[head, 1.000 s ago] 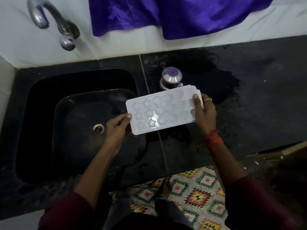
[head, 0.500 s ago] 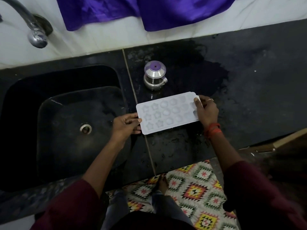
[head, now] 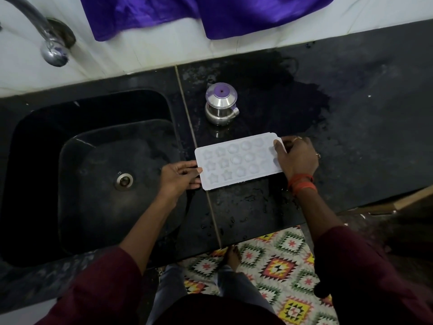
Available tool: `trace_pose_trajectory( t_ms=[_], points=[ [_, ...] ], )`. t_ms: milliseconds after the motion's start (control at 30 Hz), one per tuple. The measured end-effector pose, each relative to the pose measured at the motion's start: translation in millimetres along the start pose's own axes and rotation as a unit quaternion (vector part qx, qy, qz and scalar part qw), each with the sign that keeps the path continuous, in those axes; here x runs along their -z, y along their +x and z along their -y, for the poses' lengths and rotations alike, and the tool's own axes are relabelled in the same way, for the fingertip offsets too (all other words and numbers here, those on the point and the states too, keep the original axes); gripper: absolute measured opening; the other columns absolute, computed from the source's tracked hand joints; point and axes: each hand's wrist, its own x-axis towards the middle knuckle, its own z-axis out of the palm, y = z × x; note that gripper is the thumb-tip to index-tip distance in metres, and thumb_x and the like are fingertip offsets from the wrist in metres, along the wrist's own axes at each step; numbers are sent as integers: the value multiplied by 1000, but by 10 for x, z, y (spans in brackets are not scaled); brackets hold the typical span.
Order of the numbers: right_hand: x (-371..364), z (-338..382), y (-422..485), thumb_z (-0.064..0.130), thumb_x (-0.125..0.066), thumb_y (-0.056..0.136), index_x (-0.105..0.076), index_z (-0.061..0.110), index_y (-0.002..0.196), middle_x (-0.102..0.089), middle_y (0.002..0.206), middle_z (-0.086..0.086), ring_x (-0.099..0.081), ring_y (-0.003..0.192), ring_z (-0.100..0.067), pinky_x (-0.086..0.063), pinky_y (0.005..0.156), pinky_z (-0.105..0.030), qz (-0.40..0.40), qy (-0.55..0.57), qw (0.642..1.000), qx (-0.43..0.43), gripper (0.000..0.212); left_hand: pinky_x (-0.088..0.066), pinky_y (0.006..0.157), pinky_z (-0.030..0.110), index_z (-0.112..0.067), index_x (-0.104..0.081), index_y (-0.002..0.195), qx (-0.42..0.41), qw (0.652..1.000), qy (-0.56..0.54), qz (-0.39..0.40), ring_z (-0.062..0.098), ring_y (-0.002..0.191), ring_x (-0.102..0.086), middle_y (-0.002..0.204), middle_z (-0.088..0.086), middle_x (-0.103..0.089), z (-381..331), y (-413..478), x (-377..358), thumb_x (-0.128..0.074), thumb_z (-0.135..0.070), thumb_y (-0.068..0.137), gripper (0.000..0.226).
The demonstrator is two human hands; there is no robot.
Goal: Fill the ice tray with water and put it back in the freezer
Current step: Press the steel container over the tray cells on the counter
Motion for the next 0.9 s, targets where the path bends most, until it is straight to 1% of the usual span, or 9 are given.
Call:
trace_pose_trajectory(
  t_ms=[133,267,333,367,433,500,567,633,900],
  points=[
    [17,240,93,40,-63,90,-72,26,105,-69,100,5,-63,95,-12,-49,87,-30,5,50,998,44,22,-61,57,23,-4,-75,112,8,1000,-5,-1,16,65,-77,92,11,-79,-1,1,6,-77,-5,91,21],
    [-53,671,145,34,-62,95,-74,20,104,-70,89,7,-64,82,-6,-39,72,-4,53,173,981,66,21,-61,56,22,-6,-75,108,15,1000,-15,0,13,63,-76,86,8,-79,-15,-25,-3,-75,-5,93,16],
    [-119,867,189,35,-60,96,-74,16,107,-74,94,1,-65,86,-8,-40,73,-1,89,216,970,59,26,-61,56,23,-6,-75,107,17,1000,-21,1,12,61,-76,85,8,-78,-28,-35,-7,-74,-4,93,14],
    [-152,954,217,37,-59,97,-73,14,109,-74,98,-2,-67,90,-11,-45,80,-6,112,232,965,52,29,-62,56,23,-6,-75,107,17,1000,-23,0,11,61,-75,85,9,-78,-35,-39,-10,-73,-4,94,14],
    [-234,1106,277,40,-56,98,-73,10,108,-74,102,-8,-68,101,-21,-53,94,-32,158,264,951,20,36,-62,57,24,-6,-75,108,15,1000,-25,-3,11,60,-75,87,11,-77,-36,-44,-16,-72,-4,95,14],
    [-291,1221,325,45,-55,97,-73,7,97,-74,100,-12,-69,100,-25,-57,90,-44,190,282,940,-18,41,-62,57,24,-6,-74,108,11,999,-30,-3,10,60,-75,89,12,-77,-31,-57,-17,-71,-4,95,13],
    [-322,1301,350,46,-58,96,-72,13,82,-75,96,-11,-72,94,-24,-61,80,-40,222,296,928,-48,39,-63,58,24,-7,-75,108,7,999,-34,-4,12,63,-76,91,12,-77,-17,-65,-9,-71,-5,96,13],
    [-351,1328,373,43,-60,95,-70,17,77,-75,95,-11,-73,92,-23,-63,75,-37,234,303,922,-58,33,-63,59,24,-8,-75,106,6,999,-40,-2,13,66,-77,92,12,-78,-7,-77,-3,-71,-6,95,11],
    [-417,1264,382,28,-66,95,-67,16,69,-72,84,-8,-72,87,-22,-60,86,-39,231,374,896,-68,29,-63,60,26,-11,-76,103,18,999,-49,2,17,72,-79,89,8,-80,5,-75,18,-73,-7,95,10]
  ],
)
